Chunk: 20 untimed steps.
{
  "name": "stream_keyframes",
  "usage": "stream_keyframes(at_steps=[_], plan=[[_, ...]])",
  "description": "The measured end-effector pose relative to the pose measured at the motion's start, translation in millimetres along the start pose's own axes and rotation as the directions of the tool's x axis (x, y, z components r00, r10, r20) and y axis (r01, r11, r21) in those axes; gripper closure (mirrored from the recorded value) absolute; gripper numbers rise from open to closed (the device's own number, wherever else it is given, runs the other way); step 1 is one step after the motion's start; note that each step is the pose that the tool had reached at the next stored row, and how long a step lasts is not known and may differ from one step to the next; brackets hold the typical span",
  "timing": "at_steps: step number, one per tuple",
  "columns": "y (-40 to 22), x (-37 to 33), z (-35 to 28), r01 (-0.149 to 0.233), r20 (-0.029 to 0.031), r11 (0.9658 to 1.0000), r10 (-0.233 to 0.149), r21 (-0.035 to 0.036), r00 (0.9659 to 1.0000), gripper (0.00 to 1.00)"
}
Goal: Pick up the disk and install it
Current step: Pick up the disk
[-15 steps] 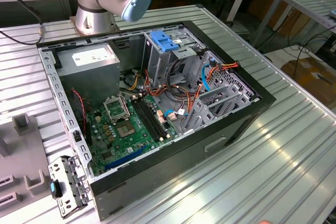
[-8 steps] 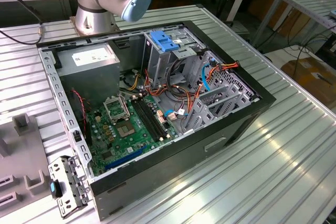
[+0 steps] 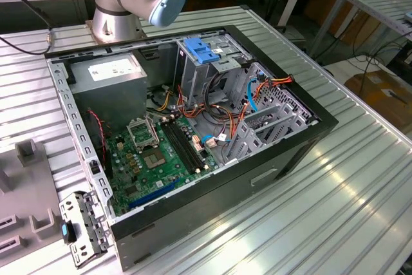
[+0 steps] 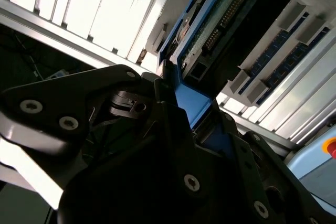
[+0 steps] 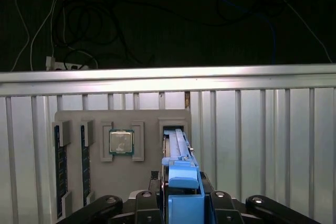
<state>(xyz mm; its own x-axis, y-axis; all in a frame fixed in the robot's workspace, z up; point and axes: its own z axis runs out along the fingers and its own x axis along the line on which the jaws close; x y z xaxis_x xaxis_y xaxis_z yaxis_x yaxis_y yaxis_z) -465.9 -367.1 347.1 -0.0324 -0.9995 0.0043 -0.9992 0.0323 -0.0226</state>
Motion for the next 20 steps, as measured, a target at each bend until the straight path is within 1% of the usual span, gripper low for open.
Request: stream_keyframes(at_steps=[4, 14, 17, 20], plan=[[-0.1, 0.0, -2.9, 0.0, 0.0001, 1.0, 0.0, 0.0001, 1.0, 0.63], [-0.1, 0.0, -3.7, 0.0, 0.0, 1.0, 0.0, 0.0, 1.0, 0.63], [-0.1, 0.0, -5.6, 0.0, 0.0001, 1.0, 0.0, 0.0001, 1.0, 0.63], [-0.2, 0.0, -8.8, 0.0, 0.0001, 1.0, 0.0, 0.0002, 1.0, 0.63]])
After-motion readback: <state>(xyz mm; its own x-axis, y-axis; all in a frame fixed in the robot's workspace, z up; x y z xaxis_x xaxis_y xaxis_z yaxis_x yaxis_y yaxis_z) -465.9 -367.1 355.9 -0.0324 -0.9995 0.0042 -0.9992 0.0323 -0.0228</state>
